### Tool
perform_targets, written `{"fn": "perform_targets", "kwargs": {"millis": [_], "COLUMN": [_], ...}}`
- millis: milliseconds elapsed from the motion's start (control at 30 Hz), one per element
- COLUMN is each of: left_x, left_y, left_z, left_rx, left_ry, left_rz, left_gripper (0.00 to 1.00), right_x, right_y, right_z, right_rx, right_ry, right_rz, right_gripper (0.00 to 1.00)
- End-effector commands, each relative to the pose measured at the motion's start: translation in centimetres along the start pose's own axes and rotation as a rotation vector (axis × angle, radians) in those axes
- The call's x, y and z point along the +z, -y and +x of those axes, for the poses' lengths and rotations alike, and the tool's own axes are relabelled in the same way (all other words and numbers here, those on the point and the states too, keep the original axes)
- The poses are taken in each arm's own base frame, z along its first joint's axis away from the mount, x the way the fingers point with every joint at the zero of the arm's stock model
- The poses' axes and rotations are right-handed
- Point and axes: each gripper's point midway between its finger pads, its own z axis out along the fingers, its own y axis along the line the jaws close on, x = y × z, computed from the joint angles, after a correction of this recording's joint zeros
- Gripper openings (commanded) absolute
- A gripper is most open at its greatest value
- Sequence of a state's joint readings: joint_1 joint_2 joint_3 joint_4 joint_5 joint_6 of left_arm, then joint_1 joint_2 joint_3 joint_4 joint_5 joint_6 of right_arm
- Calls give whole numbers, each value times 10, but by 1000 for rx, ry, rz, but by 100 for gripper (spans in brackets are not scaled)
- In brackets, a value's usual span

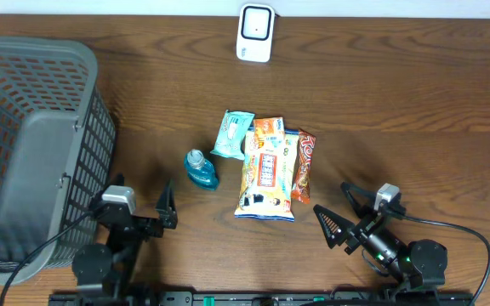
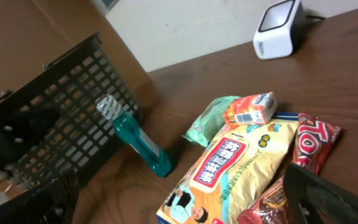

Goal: Scan the item barcode
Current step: 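Move the right gripper forward toward the teal Listerine bottle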

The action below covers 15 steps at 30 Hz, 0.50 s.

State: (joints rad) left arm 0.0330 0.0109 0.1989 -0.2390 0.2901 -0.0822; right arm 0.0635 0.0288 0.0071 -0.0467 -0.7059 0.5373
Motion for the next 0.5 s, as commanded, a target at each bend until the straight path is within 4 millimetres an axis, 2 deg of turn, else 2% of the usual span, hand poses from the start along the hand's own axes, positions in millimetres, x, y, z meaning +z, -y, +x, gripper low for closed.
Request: {"fn": "perform_targets", "kwargs": {"millis": [0,267,367,467], "left_x": [6,2,2,2], "left_y": [-5,-11,-11,-11], "left_z": [23,75,75,75], "left_rx": [-22,-69,-69,-69], "left_ry": [-46,-234,-235,-235], "left_rz": [-3,-29,-29,-29], "left_gripper": [100,100,100,100], "right_x": [0,0,0,0], "right_y": [-5,-4,4,0], "right_z": [4,4,-5,-11], "right_rx": [3,3,11,43], "right_ry": [-20,-18,29,48], "right_rz": [-31,-25,26,9], "right_gripper": [99,99,99,99]}}
